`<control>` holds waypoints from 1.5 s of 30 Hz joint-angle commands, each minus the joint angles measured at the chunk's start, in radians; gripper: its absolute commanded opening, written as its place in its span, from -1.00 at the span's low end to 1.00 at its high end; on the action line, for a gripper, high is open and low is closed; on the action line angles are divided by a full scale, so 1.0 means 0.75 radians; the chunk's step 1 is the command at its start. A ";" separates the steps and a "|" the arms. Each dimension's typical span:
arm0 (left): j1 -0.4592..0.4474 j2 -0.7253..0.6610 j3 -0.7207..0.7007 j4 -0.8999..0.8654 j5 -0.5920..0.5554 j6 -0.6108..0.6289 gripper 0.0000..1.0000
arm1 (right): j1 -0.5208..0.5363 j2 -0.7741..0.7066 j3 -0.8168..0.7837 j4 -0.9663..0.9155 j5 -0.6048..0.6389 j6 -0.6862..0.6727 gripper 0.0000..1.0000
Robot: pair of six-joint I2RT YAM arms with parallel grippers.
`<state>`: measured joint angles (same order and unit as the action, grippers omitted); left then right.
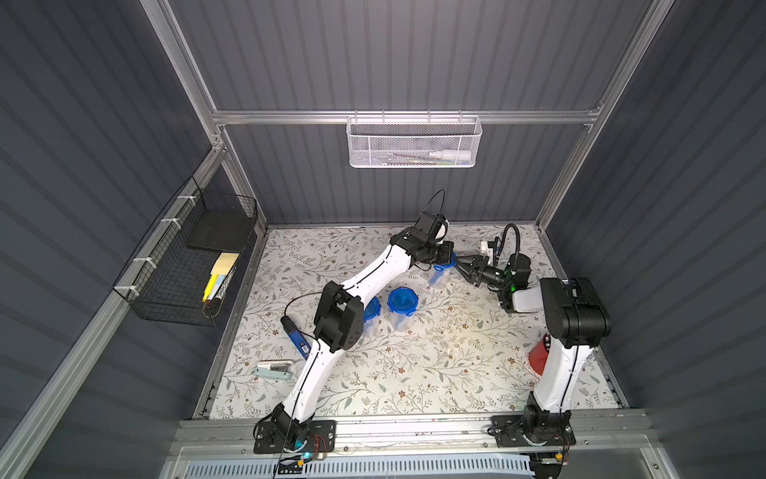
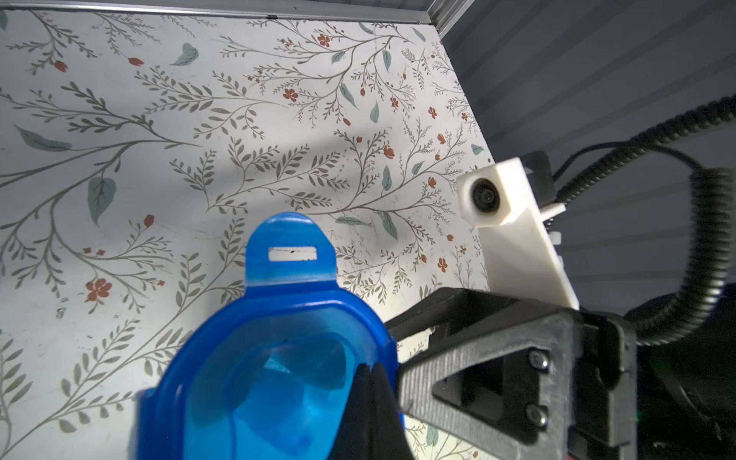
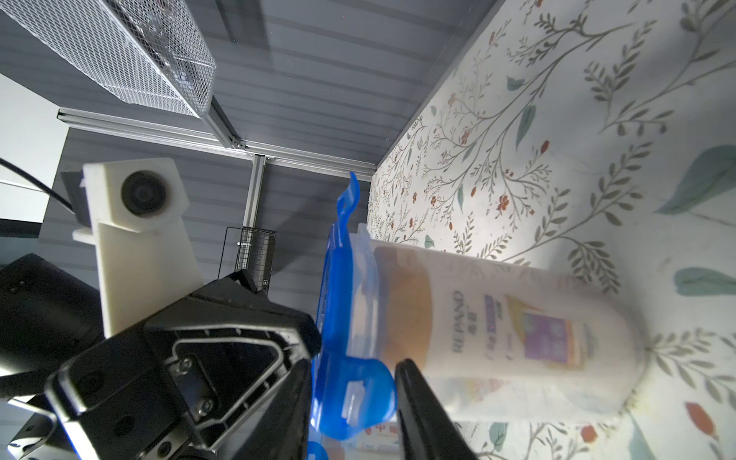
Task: Take out toiletry kits
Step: Unfasten the latch on the container.
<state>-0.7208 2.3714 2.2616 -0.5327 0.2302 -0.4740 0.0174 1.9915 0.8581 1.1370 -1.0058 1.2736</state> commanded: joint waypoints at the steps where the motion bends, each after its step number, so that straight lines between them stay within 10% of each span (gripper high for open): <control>1: 0.016 0.123 -0.105 -0.226 -0.079 -0.004 -1.00 | -0.021 -0.030 0.005 0.182 -0.029 0.019 -0.25; 24: 0.028 0.117 -0.263 -0.186 -0.084 -0.016 -1.00 | -0.048 -0.177 -0.053 -0.078 -0.034 -0.126 -0.34; 31: 0.028 0.106 -0.265 -0.179 -0.081 -0.016 -1.00 | -0.044 -0.203 -0.016 -0.489 0.000 -0.341 -0.02; 45: 0.028 0.106 -0.297 -0.161 -0.063 -0.027 -1.00 | 0.025 -0.043 0.058 -0.086 -0.021 -0.097 -0.01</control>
<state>-0.7185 2.3367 2.1334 -0.3672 0.2394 -0.4831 0.0303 1.9392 0.8791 0.9455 -1.0111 1.1374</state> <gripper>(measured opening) 0.047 0.496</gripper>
